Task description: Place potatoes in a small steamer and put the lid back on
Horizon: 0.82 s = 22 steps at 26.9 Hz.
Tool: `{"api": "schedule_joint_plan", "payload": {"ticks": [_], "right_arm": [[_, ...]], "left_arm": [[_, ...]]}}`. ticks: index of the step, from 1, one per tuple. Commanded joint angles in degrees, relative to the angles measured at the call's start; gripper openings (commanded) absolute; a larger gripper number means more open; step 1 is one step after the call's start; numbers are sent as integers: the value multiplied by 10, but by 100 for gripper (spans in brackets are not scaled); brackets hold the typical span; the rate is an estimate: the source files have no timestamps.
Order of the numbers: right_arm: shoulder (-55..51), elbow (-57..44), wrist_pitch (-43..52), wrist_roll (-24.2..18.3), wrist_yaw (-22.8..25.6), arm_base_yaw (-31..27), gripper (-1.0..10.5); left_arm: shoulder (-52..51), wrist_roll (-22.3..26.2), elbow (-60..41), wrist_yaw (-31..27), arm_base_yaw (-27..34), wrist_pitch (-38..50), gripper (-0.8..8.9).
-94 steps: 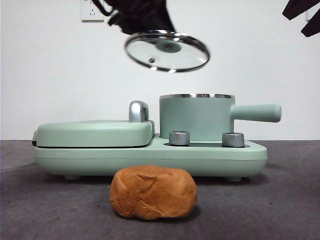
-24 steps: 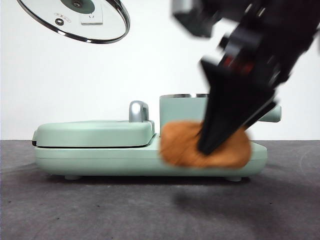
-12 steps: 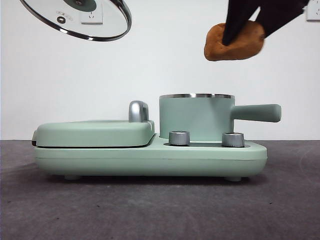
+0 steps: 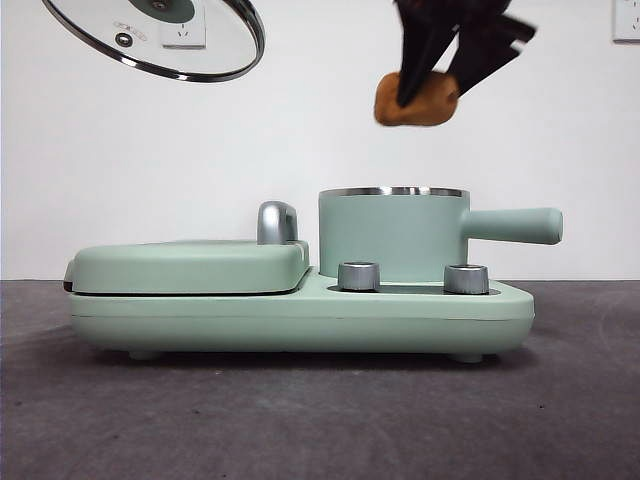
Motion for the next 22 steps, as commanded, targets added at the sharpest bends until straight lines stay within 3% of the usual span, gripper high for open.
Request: {"api": "schedule_joint_plan", "payload": {"ticks": [1,12,22], "right_arm": [[53,36,8,-11,0,0,143],[165,54,59,-11,5,-3,143],[200,54,59,-11,5,-4,144]], "left_arm": [[4,-3,10,0,-2,16,15],[4,-9,10,0,-2,13,15],[4,-9,10,0,-2,13,15]]}}
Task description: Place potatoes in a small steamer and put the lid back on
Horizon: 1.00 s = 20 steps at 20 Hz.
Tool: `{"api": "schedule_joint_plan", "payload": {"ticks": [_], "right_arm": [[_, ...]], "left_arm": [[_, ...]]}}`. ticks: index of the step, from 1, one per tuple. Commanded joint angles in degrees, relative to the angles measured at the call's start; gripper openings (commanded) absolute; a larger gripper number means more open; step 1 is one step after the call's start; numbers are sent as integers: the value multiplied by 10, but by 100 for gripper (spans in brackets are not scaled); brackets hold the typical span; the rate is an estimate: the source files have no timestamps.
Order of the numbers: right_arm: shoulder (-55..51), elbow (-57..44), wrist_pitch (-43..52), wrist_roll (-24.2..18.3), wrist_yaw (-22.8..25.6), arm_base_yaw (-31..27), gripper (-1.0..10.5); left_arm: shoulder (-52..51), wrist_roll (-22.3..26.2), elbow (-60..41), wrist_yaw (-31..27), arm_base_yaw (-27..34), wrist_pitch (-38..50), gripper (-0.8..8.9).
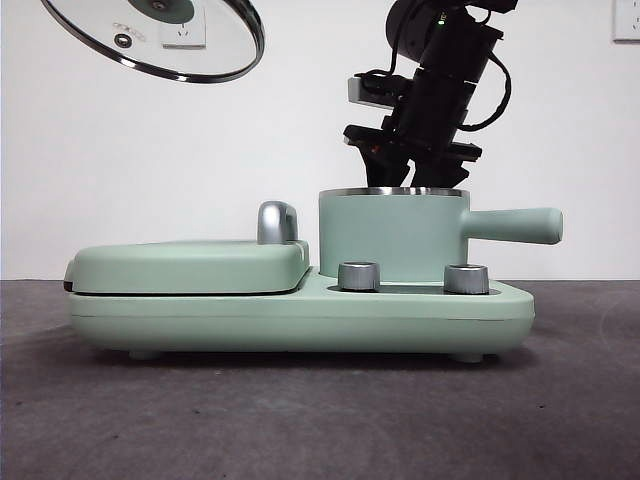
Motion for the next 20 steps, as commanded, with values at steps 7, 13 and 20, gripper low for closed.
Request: {"api": "schedule_joint_plan", "payload": {"ticks": [7,13,20], "right_arm": [[14,19,3,-5,-2,3,367],[-84,21,-53,16,-2,3,382],[-334,-252,105,27,-3,50,323]], "left_arm": [[4,-7,10,0,-2,15,15],[4,-8,10,0,-2,14,15],[4,-8,10,0,-2,11,15]]}}
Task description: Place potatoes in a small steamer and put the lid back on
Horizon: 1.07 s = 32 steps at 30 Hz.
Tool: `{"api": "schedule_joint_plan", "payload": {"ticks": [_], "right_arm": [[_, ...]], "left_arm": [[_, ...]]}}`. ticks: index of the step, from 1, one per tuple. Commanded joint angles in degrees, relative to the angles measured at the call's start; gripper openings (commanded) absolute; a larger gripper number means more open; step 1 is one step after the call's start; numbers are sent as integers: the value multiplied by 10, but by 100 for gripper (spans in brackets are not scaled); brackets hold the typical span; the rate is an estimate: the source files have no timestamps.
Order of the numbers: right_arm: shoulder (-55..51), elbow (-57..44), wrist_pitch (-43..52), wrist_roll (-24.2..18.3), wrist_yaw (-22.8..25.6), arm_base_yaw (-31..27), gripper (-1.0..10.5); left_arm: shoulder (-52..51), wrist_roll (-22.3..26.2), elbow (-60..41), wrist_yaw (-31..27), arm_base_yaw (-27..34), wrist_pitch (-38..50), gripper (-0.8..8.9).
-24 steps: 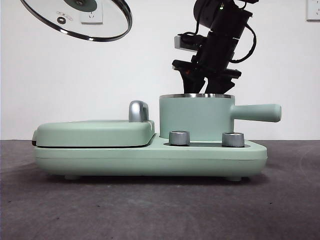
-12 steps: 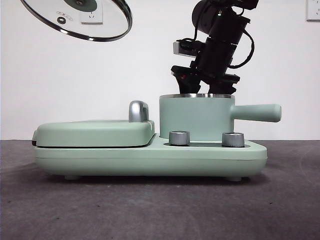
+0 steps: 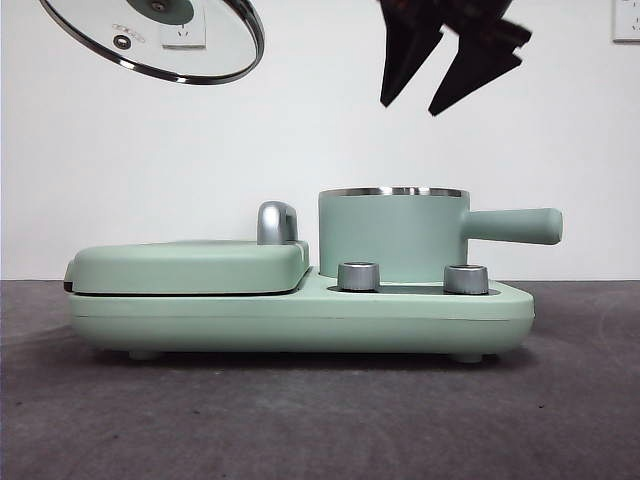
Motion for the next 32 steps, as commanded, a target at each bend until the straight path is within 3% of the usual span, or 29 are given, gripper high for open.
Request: {"api": "schedule_joint_plan", "payload": {"ticks": [1,5,14,19,24,27,32], "right_arm": [[-89,-111,70,21,0,19,323],[-225,-269,105,48,19,35,323],[-441,-412,11,113,47,36,323],[-553,-421,-58,126,80,36,323],[-646,-421,-82,181,79,36,323],[-683,-421,-95,214,80,36,323],[-699,-421,-139,224,79,36,324]], "left_arm": [[4,-4,10,0,-2,15,15],[4,-3,10,0,-2,15,15],[24,-3,10,24,-3,26,15],[65,-3,10,49,-9,73,15],[125,-9,10,61,-29,148,15],[165,-9,11,61,-47,211,15],[233,-8,11,61,-67,357,15]]}}
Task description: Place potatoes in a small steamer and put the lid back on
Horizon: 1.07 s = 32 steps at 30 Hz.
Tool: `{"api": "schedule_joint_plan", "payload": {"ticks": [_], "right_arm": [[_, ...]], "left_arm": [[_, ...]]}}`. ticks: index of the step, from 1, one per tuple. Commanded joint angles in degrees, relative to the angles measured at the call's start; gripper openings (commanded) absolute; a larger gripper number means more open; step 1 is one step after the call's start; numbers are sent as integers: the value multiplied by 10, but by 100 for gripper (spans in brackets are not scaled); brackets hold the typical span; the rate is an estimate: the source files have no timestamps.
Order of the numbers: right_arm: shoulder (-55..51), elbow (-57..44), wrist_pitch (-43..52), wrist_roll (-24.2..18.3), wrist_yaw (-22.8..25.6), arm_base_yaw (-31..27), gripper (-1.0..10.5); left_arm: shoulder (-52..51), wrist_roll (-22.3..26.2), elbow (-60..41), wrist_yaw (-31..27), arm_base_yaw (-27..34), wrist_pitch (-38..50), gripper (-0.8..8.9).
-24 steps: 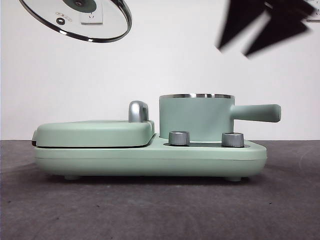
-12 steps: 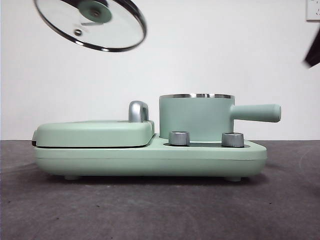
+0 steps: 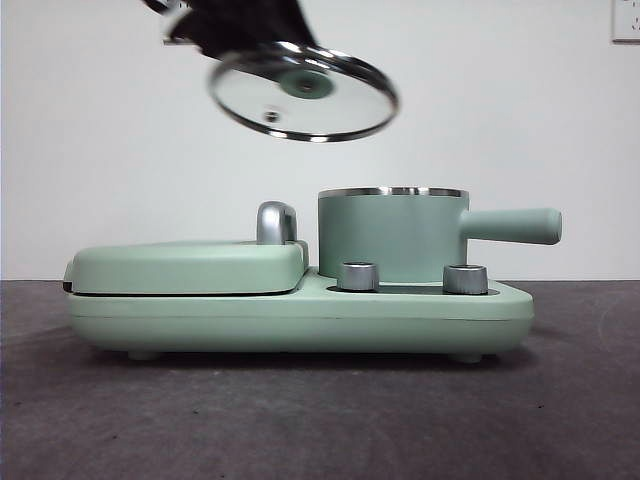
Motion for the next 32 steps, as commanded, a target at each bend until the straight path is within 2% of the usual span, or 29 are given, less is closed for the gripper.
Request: {"api": "schedule_joint_plan", "payload": {"ticks": [1,6,9,22,28,32], "right_arm": [[1,3,-13,22,2,3,324],[2,3,-13,22,2,3,324],[2,3,-13,22,0,3,324],[2,3,-11,21,-3,3,324],[2,3,-11,21,-3,3,324],[2,3,-11,19,-3,3,324]], "left_arm": [[32,-1,11,1,-10,97,15],[97,0,24,-1,-15,206,15],[136,0,40,-5,-15,235,15],[243,22,120,-5,-15,245,15],[257,88,122,-5,-15,246,15],[266,93,122,-5,-15,245,14]]}}
